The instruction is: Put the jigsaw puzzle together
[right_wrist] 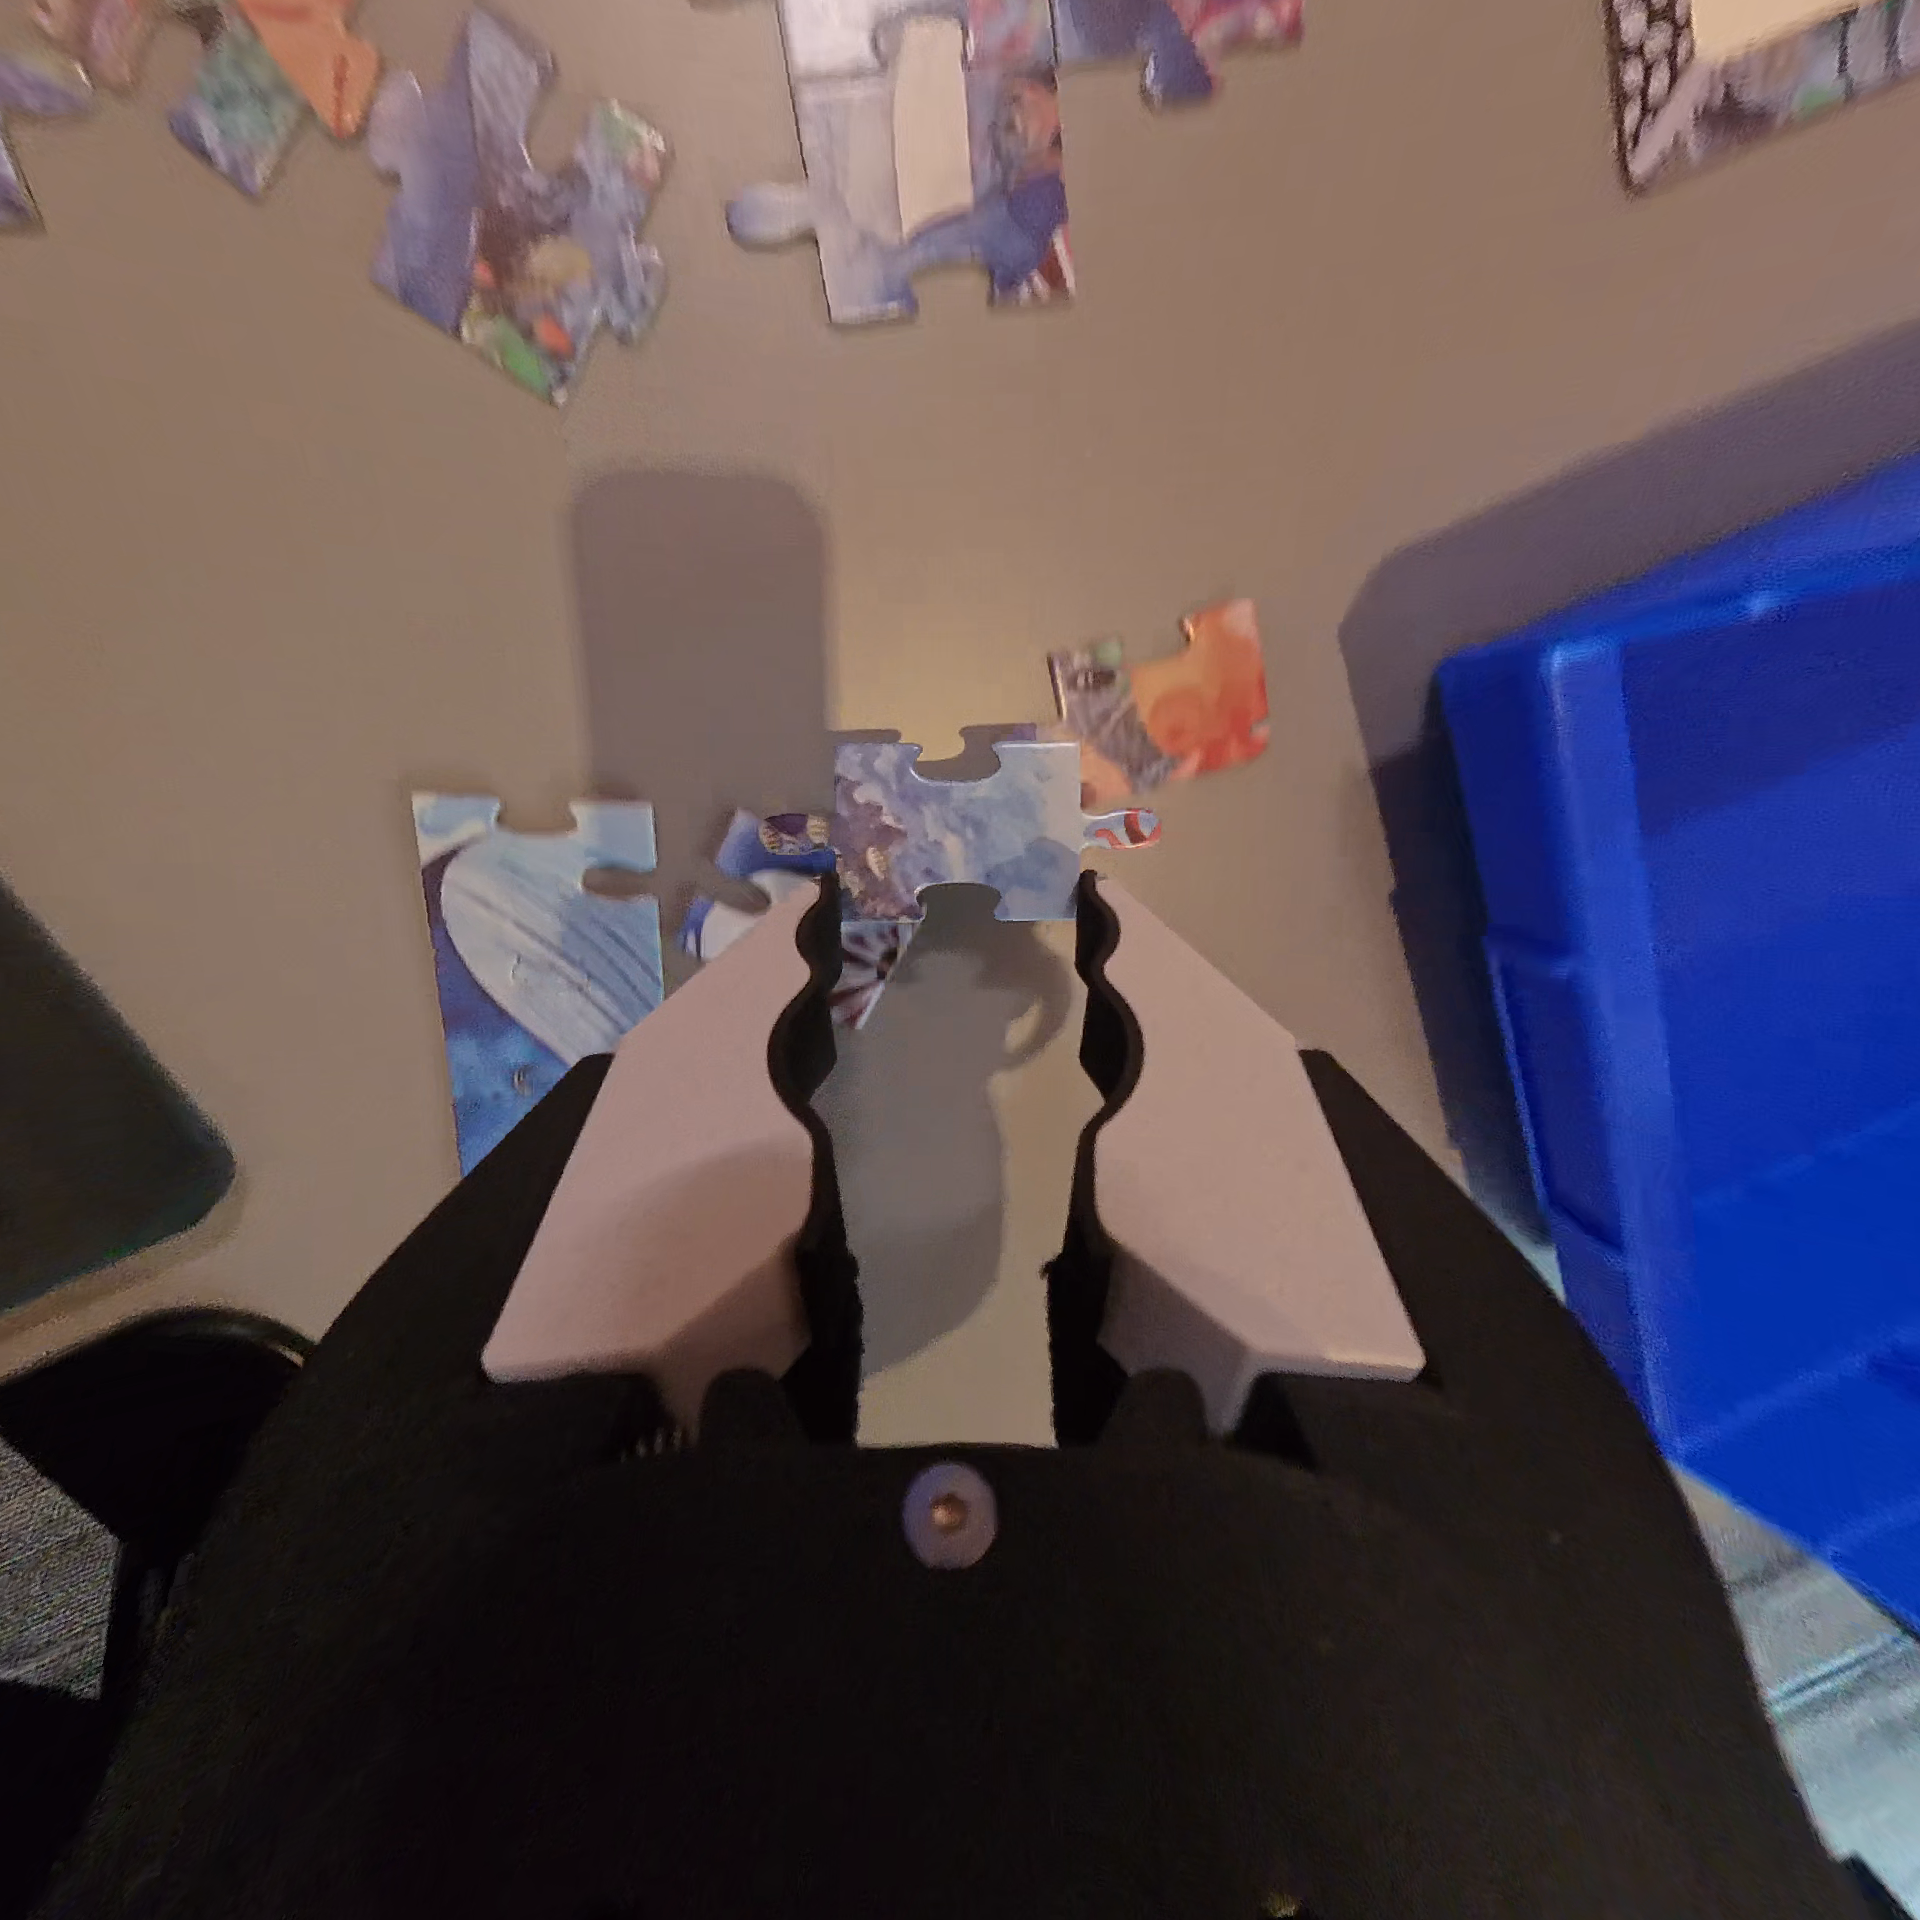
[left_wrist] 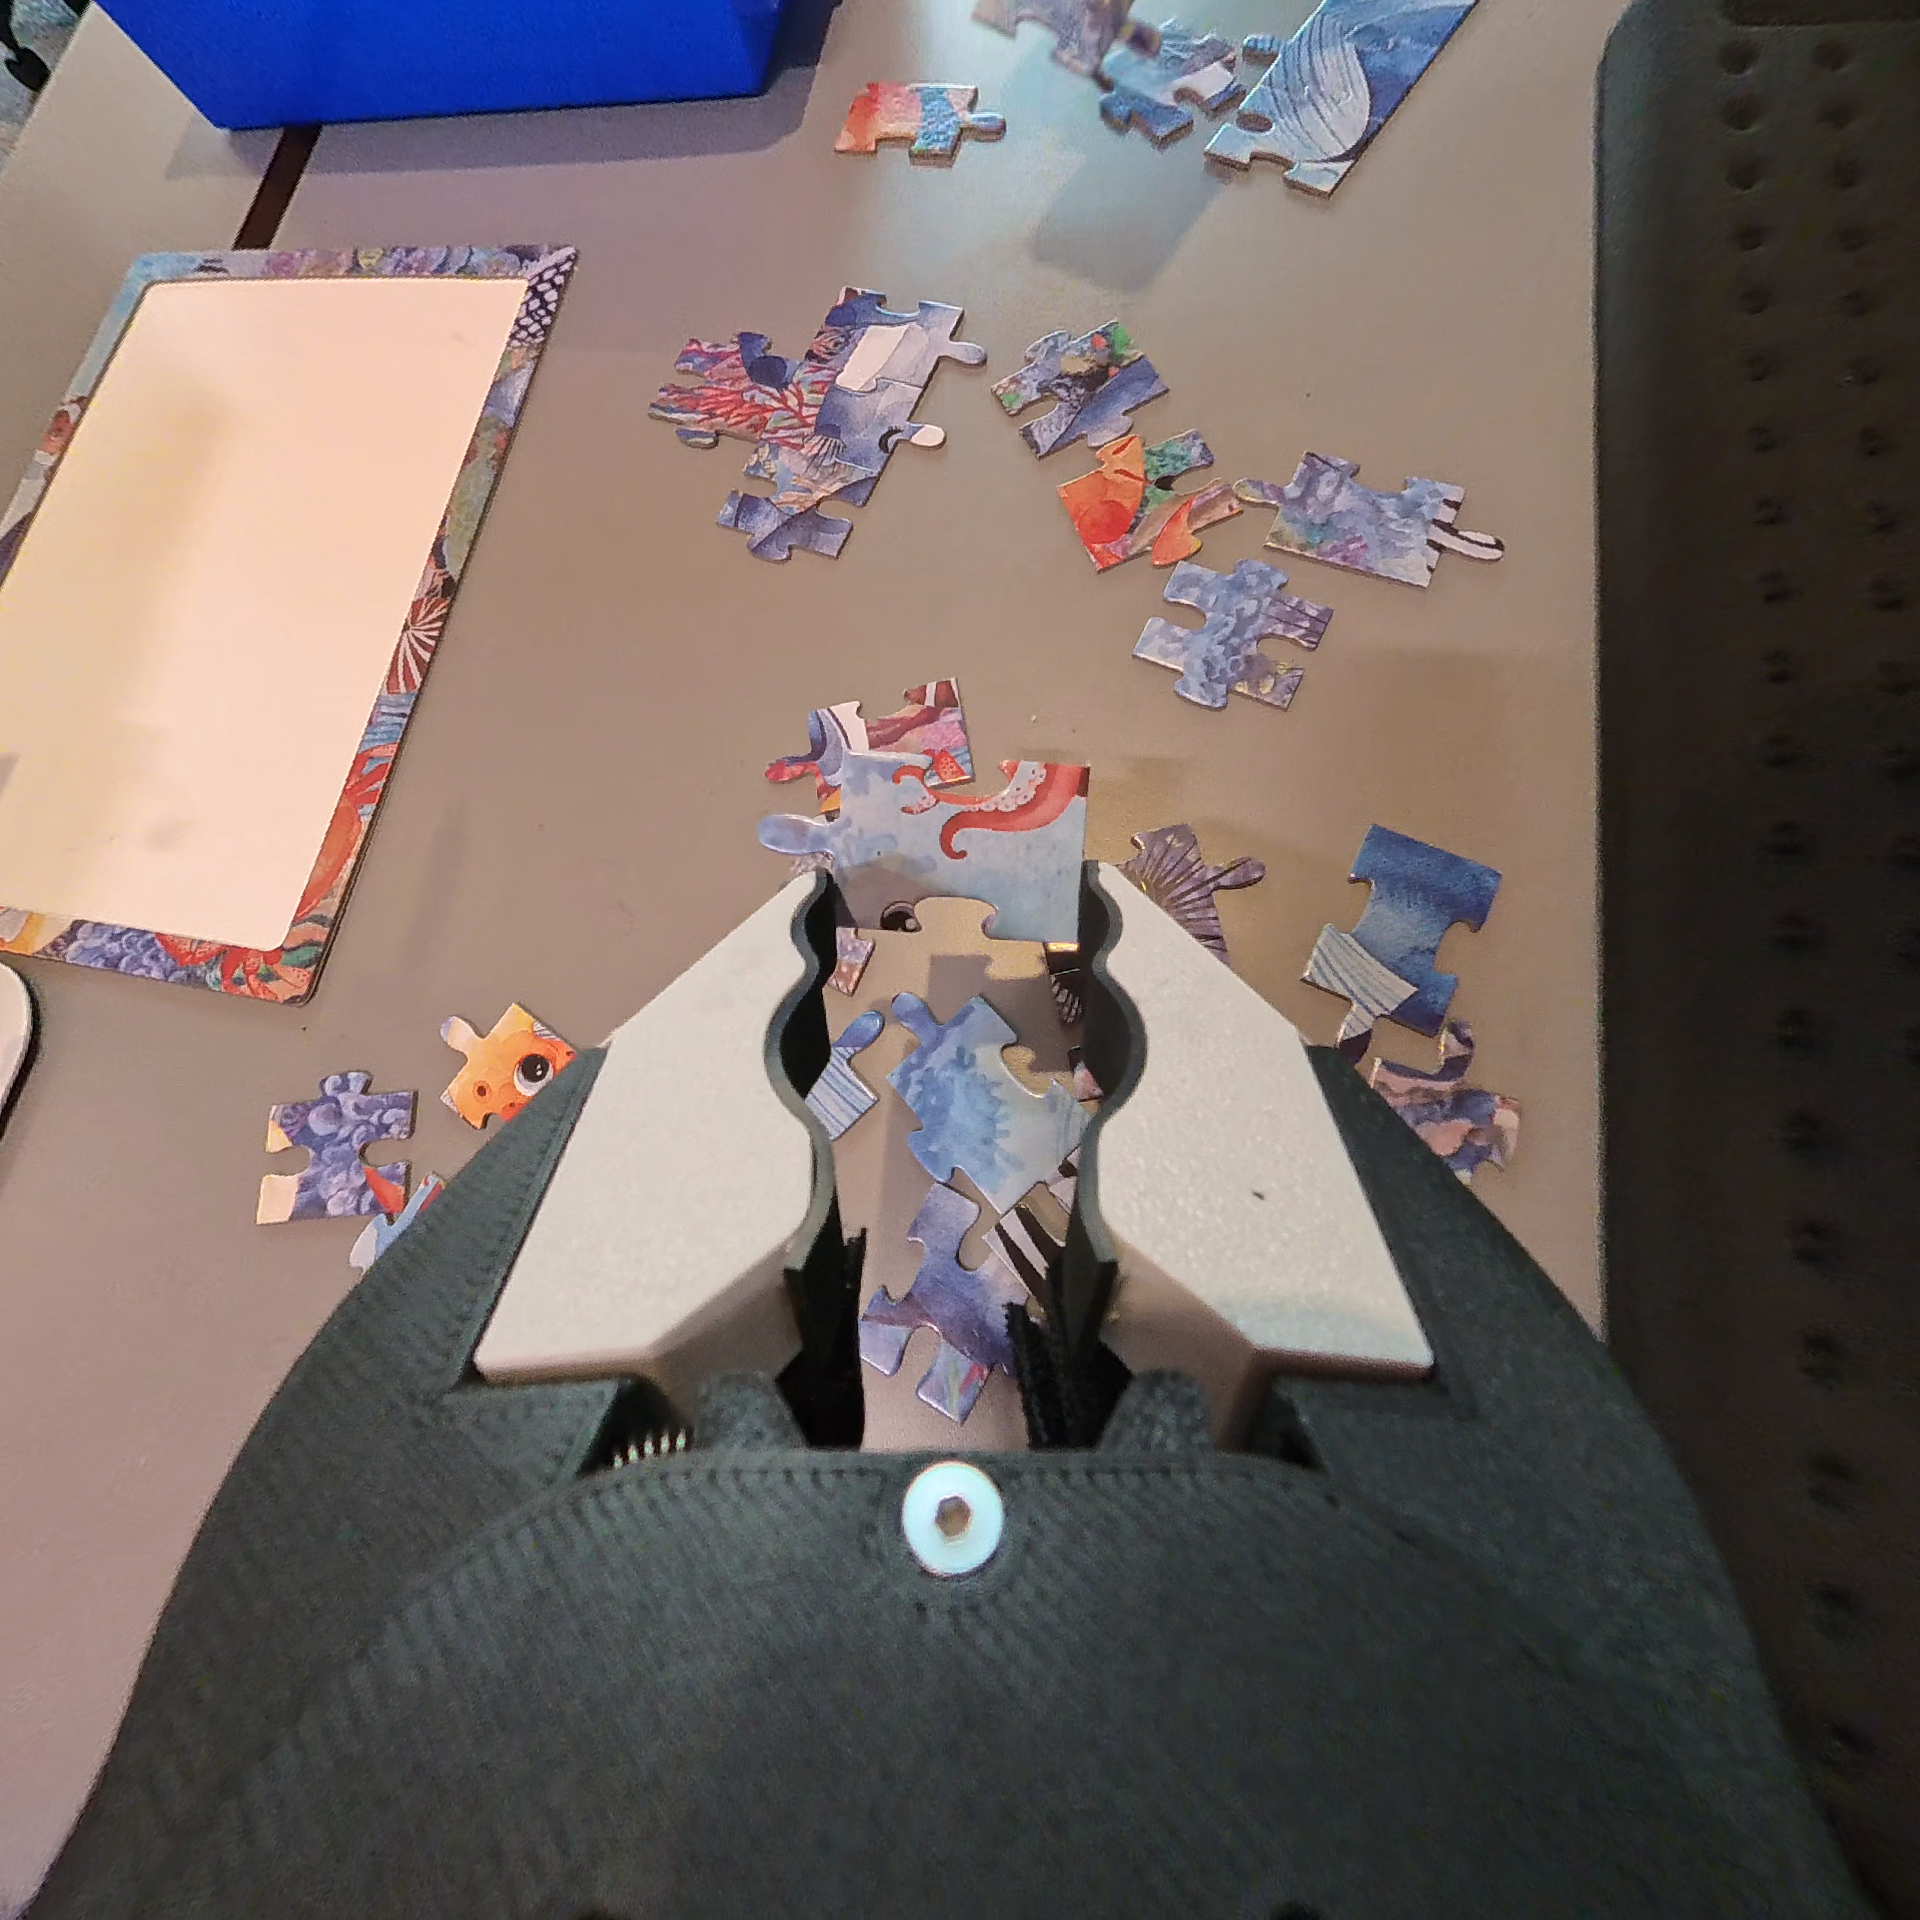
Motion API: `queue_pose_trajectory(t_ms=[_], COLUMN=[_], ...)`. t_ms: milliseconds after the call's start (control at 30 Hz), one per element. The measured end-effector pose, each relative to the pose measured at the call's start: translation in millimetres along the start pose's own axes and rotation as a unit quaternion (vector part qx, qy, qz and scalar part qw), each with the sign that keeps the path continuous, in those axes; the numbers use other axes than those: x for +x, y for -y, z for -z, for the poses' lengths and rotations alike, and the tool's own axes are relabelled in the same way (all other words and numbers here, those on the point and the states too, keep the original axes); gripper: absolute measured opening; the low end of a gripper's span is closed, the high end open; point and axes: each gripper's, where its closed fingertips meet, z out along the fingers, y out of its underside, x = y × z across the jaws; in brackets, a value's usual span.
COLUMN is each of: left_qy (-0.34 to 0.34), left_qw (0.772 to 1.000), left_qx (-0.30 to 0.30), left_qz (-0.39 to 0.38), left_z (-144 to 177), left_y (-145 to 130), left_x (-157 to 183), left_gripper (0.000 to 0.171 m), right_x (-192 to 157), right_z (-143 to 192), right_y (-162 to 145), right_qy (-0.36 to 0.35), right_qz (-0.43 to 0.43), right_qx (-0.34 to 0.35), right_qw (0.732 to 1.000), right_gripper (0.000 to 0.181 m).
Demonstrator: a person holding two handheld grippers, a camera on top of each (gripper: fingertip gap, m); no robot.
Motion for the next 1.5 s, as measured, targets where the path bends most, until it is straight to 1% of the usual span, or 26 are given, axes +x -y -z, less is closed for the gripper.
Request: queue_pose_trajectory(t_ms=[167,233,300,400,500,600,733,833,933,967,1033,1133,1300,1433,1500], left_qy=[-0.003,-0.003,-0.003,-0.004,-0.005,-0.004,0.005,0.019,0.038,0.047,0.061,0.077,0.077,0.07,0.07], left_qw=[1.0,1.0,1.0,1.0,1.0,1.0,1.0,1.0,0.999,0.999,0.998,0.997,0.997,0.997,0.997], left_qx=[-0.003,-0.003,-0.003,-0.004,-0.005,-0.004,-0.005,0.002,0.009,0.011,0.015,0.022,0.02,0.015,0.013], left_qz=[0.001,0.0,-0.001,-0.002,-0.004,-0.005,-0.004,0.0,0.005,0.006,0.009,0.014,0.012,0.011,0.012], left_z=[-2.6,-3.1,-3.9,-4.9,-5.3,-4.3,0.5,9.4,20.9,24.8,33.0,43.0,42.8,37.9,36.9], left_y=[-0.7,-0.1,0.6,1.6,2.1,2.3,1.0,2.9,3.7,3.6,3.3,3.1,0.3,-1.7,-2.5], left_x=[0.7,1.3,2.2,3.6,5.1,5.2,0.1,-6.7,-15.0,-18.5,-24.8,-31.8,-32.4,-31.3,-31.5], left_gripper=[0.046,0.046,0.046,0.046,0.046,0.046,0.046,0.045,0.046,0.046,0.046,0.046,0.046,0.046,0.046], right_x=[2.0,6.5,13.3,13.8,14.4,20.4,10.5,-11.7,-37.2,-45.1,-58.1,-67.3,-95.1,-107.4,-109.3], right_z=[10.4,11.8,10.7,7.7,0.7,1.9,15.0,16.2,8.8,3.8,-8.9,-24.0,-38.5,-51.1,-53.5], right_y=[-34.1,-43.2,-54.4,-52.9,-54.4,-54.8,-19.2,25.1,77.0,90.8,109.2,121.6,128.4,126.5,129.1], right_qy=[-0.018,-0.024,-0.035,-0.024,-0.006,-0.017,-0.022,-0.003,0.024,0.035,0.052,0.071,0.138,0.149,0.151], right_qz=[-0.039,-0.054,-0.063,-0.055,-0.048,-0.051,-0.026,0.012,0.044,0.056,0.09,0.131,0.196,0.222,0.223], right_qx=[-0.015,-0.011,-0.028,-0.022,-0.035,-0.044,0.003,0.042,0.088,0.093,0.086,0.065,0.069,0.055,0.063], right_qw=[0.999,0.998,0.997,0.998,0.998,0.998,0.999,0.999,0.995,0.993,0.991,0.987,0.968,0.962,0.961], right_gripper=[0.044,0.043,0.043,0.043,0.044,0.049,0.052,0.052,0.056,0.057,0.059,0.061,0.061,0.061,0.06])
